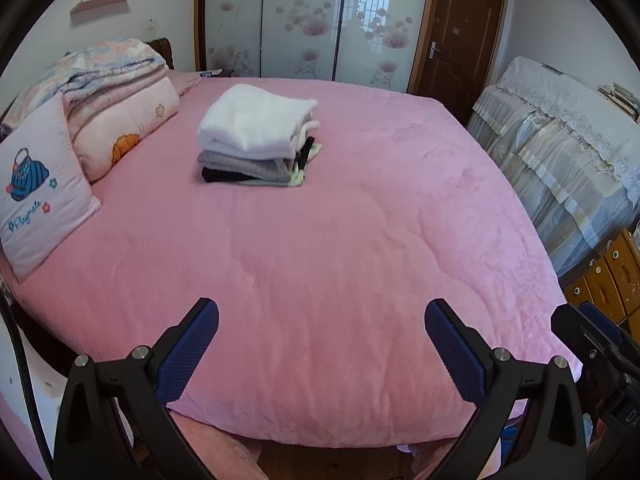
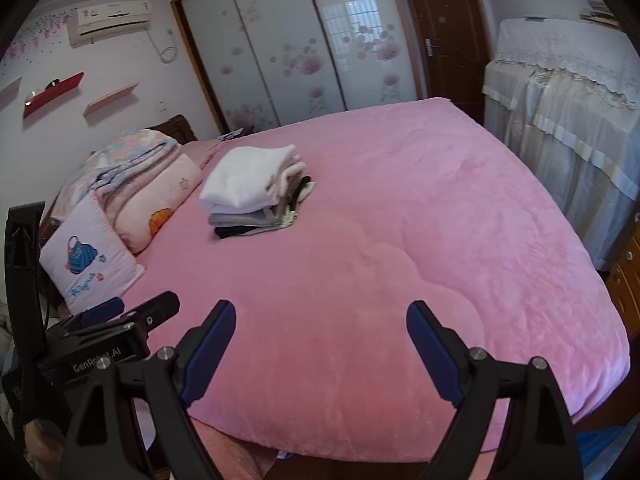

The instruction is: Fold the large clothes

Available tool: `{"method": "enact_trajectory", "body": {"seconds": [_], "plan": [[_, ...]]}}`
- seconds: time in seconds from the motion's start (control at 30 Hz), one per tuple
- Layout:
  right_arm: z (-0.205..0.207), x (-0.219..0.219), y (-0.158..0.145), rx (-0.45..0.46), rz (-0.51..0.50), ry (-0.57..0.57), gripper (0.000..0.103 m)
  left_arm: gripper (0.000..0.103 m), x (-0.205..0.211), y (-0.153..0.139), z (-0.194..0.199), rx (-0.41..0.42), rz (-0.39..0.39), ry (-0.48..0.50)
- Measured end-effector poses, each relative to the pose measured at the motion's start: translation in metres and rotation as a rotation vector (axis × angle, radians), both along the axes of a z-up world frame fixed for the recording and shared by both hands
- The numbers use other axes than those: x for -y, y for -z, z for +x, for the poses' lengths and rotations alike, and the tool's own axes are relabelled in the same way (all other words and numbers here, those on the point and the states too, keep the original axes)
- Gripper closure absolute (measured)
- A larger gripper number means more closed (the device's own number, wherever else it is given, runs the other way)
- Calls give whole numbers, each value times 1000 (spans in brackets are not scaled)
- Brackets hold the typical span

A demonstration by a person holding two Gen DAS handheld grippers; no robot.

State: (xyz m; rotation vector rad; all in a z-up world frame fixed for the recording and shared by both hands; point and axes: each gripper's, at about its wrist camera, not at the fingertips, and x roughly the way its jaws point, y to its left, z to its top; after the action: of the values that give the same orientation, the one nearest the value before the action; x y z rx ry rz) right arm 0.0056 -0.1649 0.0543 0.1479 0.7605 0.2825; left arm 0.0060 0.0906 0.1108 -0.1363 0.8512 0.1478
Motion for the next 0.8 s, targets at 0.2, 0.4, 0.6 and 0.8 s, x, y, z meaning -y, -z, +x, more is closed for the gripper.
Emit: {"method": "enact_trajectory", "body": {"seconds": [0.2, 0.4, 0.6, 0.8], "plan": [[-4, -5, 19, -1, -79, 21, 15, 1, 12, 21, 0, -23, 58, 12], [-6, -9, 28, 10, -111, 13, 15, 1, 15, 25, 0, -34, 66, 43], [-6, -13, 35, 0, -125, -7, 15, 1, 18, 26, -1, -26, 107, 46], [-5, -11, 35, 2, -115, -7, 15, 1, 15, 26, -2, -26, 98, 43]]}}
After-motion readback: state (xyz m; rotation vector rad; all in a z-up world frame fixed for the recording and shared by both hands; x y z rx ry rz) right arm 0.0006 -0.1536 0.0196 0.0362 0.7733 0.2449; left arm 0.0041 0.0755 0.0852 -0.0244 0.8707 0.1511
